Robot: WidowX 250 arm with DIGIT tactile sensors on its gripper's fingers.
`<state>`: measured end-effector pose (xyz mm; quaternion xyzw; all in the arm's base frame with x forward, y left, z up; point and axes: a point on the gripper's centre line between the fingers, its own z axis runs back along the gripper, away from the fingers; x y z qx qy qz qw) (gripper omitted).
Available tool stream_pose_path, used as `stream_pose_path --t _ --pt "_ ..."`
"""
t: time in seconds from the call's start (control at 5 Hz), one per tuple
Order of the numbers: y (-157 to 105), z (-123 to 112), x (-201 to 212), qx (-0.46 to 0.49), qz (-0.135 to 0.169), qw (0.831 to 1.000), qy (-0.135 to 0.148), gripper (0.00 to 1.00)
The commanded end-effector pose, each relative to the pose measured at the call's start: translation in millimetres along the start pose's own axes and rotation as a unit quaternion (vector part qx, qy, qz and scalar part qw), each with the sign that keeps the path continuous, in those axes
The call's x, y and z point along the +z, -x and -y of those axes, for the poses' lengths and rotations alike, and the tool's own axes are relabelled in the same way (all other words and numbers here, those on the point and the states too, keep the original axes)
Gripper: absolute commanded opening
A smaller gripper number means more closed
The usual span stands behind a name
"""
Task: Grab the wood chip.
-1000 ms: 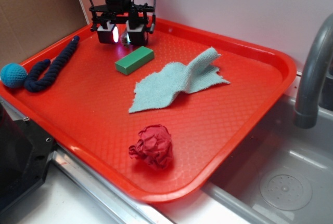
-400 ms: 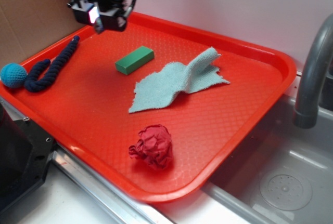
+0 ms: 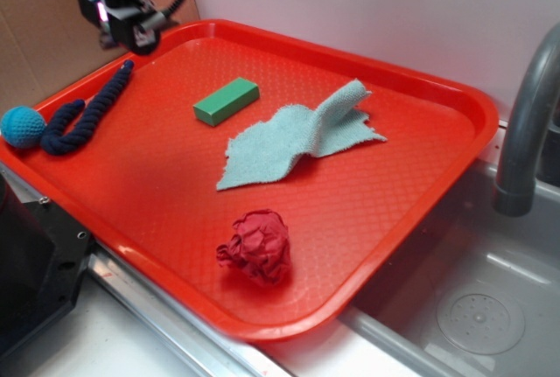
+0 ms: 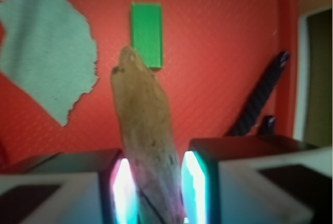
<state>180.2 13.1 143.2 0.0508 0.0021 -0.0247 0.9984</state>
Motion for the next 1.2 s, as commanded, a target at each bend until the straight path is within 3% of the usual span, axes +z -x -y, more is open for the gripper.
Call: stream_pose_path --t 0.0,0.2,0.4,0.6,1.0 --pt "-7.2 -10.5 36.7 0.000 0.041 0.999 0.030 0.00" --pt "-14.3 -13.5 39.0 0.008 0.015 0.999 0.047 0.00" --pt "-11.6 -15.6 47.8 0.007 0.017 0.998 0.062 0.00" --pt "-12.3 -20.9 57.7 0.056 0.031 0.997 0.051 0.00" --pt "-16.3 -25.1 57.2 0.058 0.037 0.996 0.055 0.00"
